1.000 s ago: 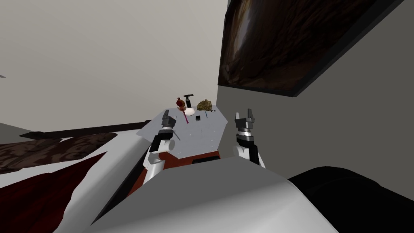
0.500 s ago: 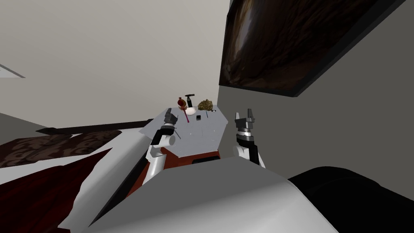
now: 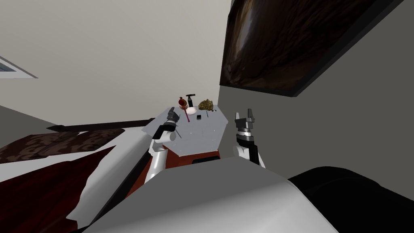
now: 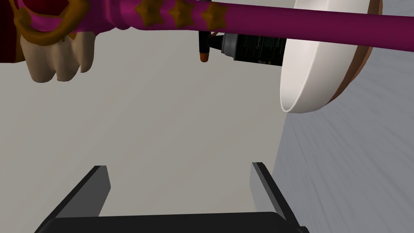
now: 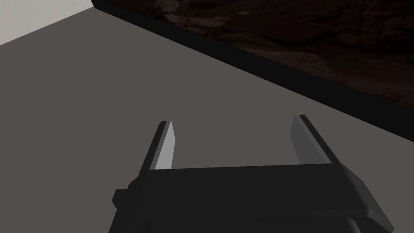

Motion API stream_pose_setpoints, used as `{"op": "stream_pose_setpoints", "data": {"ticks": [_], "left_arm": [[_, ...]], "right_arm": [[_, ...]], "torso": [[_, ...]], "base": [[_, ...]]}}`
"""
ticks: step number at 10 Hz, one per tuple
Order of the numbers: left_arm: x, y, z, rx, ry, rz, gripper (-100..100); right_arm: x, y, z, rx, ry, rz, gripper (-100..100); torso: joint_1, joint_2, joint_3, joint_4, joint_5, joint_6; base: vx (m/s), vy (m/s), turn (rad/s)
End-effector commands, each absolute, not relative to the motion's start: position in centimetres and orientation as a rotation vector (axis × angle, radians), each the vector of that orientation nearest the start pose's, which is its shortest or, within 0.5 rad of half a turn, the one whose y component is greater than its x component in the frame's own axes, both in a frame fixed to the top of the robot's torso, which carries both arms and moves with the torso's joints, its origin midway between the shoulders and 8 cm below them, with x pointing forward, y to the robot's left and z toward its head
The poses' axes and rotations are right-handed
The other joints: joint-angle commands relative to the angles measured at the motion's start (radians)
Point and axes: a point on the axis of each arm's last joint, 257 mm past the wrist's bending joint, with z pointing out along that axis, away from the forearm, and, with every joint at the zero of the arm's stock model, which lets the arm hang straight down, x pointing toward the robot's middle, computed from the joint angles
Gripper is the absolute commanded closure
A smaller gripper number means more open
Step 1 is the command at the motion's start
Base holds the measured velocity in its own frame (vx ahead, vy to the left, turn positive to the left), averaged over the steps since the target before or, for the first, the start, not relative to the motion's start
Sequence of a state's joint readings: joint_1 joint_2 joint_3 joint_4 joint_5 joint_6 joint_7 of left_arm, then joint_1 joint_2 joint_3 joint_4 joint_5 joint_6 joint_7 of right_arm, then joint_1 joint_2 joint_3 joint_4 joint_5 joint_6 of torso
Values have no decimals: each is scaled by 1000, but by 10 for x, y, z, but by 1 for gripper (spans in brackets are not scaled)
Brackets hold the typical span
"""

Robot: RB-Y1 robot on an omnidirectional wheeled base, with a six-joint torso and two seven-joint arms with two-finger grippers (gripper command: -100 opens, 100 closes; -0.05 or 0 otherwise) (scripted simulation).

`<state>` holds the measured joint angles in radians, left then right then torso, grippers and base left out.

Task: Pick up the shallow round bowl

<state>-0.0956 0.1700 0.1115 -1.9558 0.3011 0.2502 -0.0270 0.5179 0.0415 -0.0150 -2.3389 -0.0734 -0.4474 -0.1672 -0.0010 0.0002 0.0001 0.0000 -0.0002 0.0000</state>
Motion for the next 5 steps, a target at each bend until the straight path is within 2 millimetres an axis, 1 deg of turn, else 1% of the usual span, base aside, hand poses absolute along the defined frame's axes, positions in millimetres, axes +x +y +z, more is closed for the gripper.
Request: {"op": "stream_pose_setpoints", "data": {"ticks": [1, 2, 3, 5], "left_arm": [[556, 267, -35, -1094, 1046, -1395, -100], [557, 267, -37, -1101, 1054, -1391, -100], [569, 260, -35, -1114, 1081, -1401, -100], [572, 257, -39, -1131, 1109, -1393, -100]], "right_arm": [[336, -298, 35, 795, 482, 1479, 0], [336, -298, 35, 794, 482, 1479, 0], [336, -298, 35, 794, 482, 1479, 0], [336, -298, 35, 794, 482, 1479, 0]], "torso": [[0, 0, 0, 0, 0, 0], [0, 0, 0, 0, 0, 0], [0, 0, 0, 0, 0, 0], [0, 0, 0, 0, 0, 0]], "base": [[-15, -12, 41], [-6, -4, -9], [-18, -5, 83], [-12, -6, 13]]}}
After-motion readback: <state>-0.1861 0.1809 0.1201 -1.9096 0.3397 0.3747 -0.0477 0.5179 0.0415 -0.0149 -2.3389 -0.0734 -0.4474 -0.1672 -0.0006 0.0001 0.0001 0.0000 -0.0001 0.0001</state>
